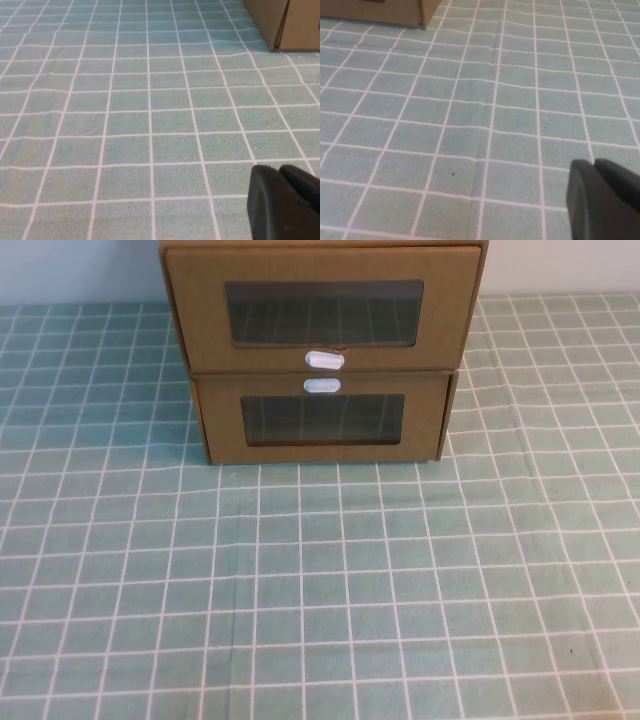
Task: Open the shoe box
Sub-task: 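Pull the top drawer of the cardboard box fully open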
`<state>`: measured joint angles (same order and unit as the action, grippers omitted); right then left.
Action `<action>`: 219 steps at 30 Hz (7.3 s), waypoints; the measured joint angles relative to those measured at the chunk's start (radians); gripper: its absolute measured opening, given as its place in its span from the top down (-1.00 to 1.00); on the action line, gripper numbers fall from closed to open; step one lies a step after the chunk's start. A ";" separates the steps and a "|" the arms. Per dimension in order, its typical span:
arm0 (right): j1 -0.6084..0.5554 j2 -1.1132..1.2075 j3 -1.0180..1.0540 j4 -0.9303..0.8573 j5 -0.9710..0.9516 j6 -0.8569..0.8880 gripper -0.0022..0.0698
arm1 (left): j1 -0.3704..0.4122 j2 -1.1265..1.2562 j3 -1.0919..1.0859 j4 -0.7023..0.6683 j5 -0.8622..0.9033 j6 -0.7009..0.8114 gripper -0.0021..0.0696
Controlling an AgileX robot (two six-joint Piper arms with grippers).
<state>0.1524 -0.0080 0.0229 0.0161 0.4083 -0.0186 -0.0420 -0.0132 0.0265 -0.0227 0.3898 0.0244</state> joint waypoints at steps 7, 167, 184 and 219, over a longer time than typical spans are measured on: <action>0.000 0.000 0.000 0.000 0.000 0.000 0.98 | 0.000 0.000 0.000 0.000 -0.012 0.000 0.96; 0.670 1.954 -1.410 -1.661 0.230 0.724 0.09 | -0.220 2.090 -2.183 -0.871 0.601 0.633 0.96; 0.673 2.036 -1.539 -1.663 0.228 0.768 0.13 | -0.217 2.090 -2.183 -0.871 0.601 0.633 0.96; 0.916 1.788 -1.127 -1.690 0.355 0.967 0.90 | -0.217 2.104 -2.183 -0.884 0.606 0.621 0.96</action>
<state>1.0687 1.7799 -1.1040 -1.6740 0.7628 0.9489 -0.2594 2.0912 -2.1566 -0.9071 0.9956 0.6451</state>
